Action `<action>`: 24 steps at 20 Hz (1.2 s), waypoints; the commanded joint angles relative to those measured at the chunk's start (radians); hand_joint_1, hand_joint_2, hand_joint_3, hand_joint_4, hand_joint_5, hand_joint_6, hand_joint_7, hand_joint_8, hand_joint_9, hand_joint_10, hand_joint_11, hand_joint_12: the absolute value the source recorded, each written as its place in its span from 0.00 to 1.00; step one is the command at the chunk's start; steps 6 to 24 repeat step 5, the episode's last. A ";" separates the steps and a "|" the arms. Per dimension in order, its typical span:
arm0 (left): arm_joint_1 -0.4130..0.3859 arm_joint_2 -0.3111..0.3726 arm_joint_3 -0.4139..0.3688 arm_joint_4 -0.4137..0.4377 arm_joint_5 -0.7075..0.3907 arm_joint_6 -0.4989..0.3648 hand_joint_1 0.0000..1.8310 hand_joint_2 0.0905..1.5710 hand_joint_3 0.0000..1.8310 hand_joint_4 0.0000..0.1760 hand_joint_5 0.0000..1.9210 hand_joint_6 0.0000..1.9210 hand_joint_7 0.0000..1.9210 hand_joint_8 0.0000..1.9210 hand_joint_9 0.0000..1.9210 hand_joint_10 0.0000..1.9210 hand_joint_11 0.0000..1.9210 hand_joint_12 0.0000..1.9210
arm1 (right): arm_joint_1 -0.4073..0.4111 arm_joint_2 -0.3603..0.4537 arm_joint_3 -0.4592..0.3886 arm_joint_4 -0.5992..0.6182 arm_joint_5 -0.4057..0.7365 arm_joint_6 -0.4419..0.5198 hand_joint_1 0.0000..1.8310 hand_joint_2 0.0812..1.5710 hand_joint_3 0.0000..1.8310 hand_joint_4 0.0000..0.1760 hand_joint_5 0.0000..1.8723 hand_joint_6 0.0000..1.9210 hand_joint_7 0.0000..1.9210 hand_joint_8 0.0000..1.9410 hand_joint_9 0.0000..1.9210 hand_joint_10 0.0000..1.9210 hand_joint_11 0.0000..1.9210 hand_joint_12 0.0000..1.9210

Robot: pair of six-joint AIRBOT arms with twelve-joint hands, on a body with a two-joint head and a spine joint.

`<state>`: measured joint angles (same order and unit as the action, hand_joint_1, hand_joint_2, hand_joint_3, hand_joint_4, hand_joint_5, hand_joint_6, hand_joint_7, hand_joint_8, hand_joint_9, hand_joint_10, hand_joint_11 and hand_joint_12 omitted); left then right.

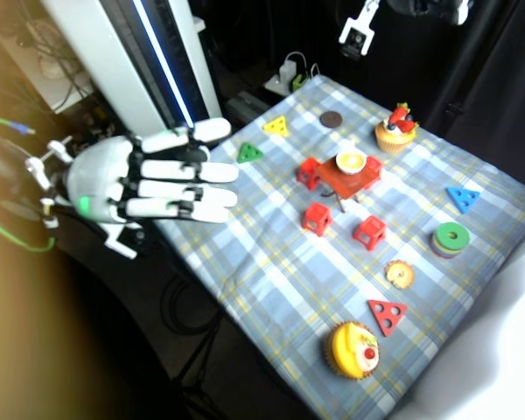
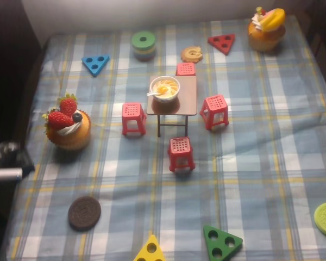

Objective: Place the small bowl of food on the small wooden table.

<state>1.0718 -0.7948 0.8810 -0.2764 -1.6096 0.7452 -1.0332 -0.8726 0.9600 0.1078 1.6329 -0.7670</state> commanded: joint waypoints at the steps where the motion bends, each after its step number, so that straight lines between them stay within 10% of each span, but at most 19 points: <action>1: -0.038 0.004 0.011 0.035 -0.126 -0.007 0.21 0.92 0.00 0.89 0.07 0.17 0.04 0.00 0.00 0.00 0.00 0.00 | 0.020 0.007 -0.010 -0.037 0.131 -0.018 0.51 0.69 0.00 0.66 0.12 0.02 0.00 0.00 0.05 0.01 0.00 0.29; 2: -0.061 0.000 0.016 0.052 -0.126 -0.005 0.20 0.88 0.00 0.81 0.09 0.06 0.02 0.01 0.00 0.00 0.00 0.00 | 0.035 0.006 -0.012 -0.050 0.131 -0.026 0.43 0.72 0.00 0.22 0.16 0.02 0.02 0.00 0.07 0.01 0.00 0.20; 3: -0.085 -0.002 0.019 0.076 -0.126 -0.005 0.17 0.83 0.00 0.47 0.11 0.02 0.04 0.01 0.05 0.01 0.02 0.01 | 0.050 -0.002 -0.004 -0.052 0.131 -0.025 0.46 0.74 0.00 0.28 0.26 0.02 0.02 0.00 0.04 0.00 0.00 0.04; 4: -0.102 0.001 0.018 0.088 -0.126 -0.014 0.19 0.84 0.00 0.06 0.23 0.05 0.04 0.00 0.05 0.00 0.06 0.04 | 0.077 0.008 -0.012 -0.055 0.132 -0.012 0.29 0.77 0.01 0.65 0.17 0.00 0.00 0.00 0.01 0.00 0.00 0.01; 5: -0.121 0.005 0.014 0.100 -0.126 -0.035 0.35 0.87 0.00 0.81 0.26 0.70 0.10 0.00 0.07 0.00 0.02 0.04 | 0.102 0.037 -0.034 -0.060 0.132 0.004 0.20 0.79 0.01 0.50 0.11 0.00 0.03 0.01 0.01 0.00 0.00 0.00; 24: -0.121 0.005 0.014 0.100 -0.126 -0.035 0.35 0.87 0.00 0.81 0.26 0.70 0.10 0.00 0.07 0.00 0.02 0.04 | 0.102 0.037 -0.034 -0.060 0.132 0.004 0.20 0.79 0.01 0.50 0.11 0.00 0.03 0.01 0.01 0.00 0.00 0.00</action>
